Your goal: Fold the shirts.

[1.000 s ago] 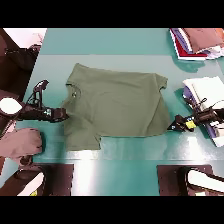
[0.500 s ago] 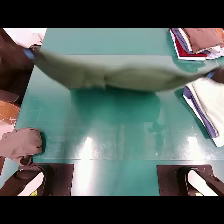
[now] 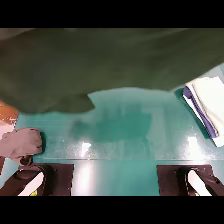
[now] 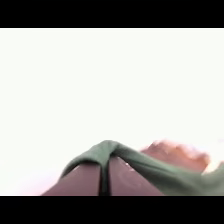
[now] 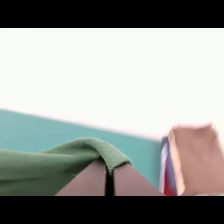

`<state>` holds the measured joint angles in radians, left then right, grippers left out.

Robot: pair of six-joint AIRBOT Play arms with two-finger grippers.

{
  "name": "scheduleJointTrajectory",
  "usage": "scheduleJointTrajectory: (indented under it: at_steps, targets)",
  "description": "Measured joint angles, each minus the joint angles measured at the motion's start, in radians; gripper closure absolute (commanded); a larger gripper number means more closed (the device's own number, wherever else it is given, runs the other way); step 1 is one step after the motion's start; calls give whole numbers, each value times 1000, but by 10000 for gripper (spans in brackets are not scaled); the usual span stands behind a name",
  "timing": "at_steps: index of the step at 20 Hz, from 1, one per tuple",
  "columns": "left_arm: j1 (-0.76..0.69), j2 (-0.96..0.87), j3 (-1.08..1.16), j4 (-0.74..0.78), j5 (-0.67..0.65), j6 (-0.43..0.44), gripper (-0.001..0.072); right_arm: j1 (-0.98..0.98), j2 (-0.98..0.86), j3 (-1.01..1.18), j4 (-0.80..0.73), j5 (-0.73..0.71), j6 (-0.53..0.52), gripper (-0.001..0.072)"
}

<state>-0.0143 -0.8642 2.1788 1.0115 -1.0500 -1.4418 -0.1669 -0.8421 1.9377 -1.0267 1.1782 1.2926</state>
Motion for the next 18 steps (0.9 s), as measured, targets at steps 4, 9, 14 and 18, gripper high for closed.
scheduleJointTrajectory:
  at_steps: [4,9,14,18]
  targets:
    - [0,-1,24,-60,-2,3,677,0,-34,105,-61,114,34,694]
    - [0,-41,-257,-48,-84,2,676,27,-189,21,-94,301,53,694]
    - [0,-203,-577,-2,-163,23,676,117,-414,-155,-121,384,58,694]
    - [0,-405,-680,29,-145,76,676,163,-603,-235,-125,342,59,694]
